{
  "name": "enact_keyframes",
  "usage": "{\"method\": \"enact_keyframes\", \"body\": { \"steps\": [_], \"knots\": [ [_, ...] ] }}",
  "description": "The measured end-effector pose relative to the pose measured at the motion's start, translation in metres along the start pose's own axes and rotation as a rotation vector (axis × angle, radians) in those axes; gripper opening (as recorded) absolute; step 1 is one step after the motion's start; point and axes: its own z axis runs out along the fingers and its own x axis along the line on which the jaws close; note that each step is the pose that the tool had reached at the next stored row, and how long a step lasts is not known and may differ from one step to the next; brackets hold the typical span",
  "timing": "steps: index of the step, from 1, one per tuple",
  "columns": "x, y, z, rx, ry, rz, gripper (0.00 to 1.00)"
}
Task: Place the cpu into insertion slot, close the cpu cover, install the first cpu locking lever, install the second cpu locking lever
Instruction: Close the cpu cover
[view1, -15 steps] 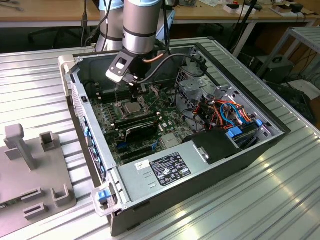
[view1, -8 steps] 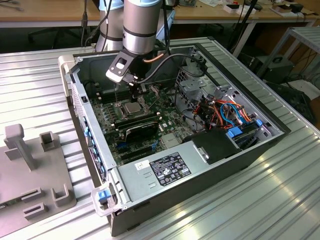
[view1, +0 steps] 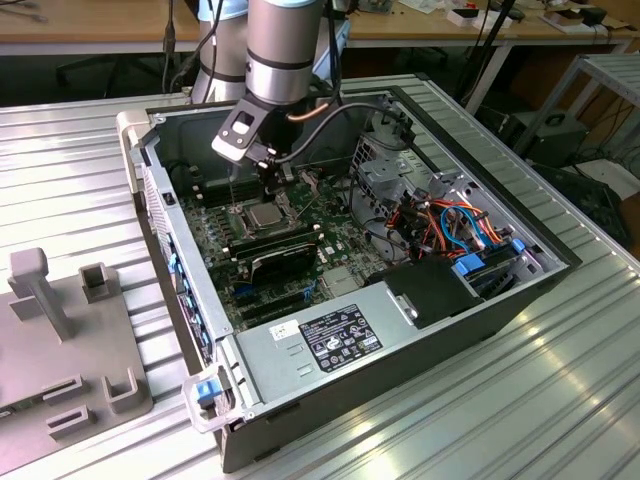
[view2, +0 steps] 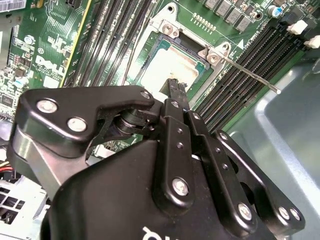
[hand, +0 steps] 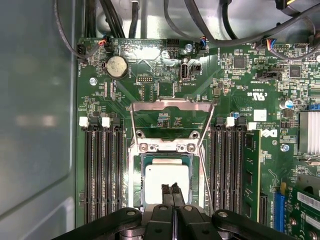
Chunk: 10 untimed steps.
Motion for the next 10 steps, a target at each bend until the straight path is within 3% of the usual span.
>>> {"method": "enact_keyframes", "body": {
  "steps": [10],
  "knots": [
    [0.0,0.0,-0.0016,0.0008,0.0005,0.0,0.11]
  ]
}}
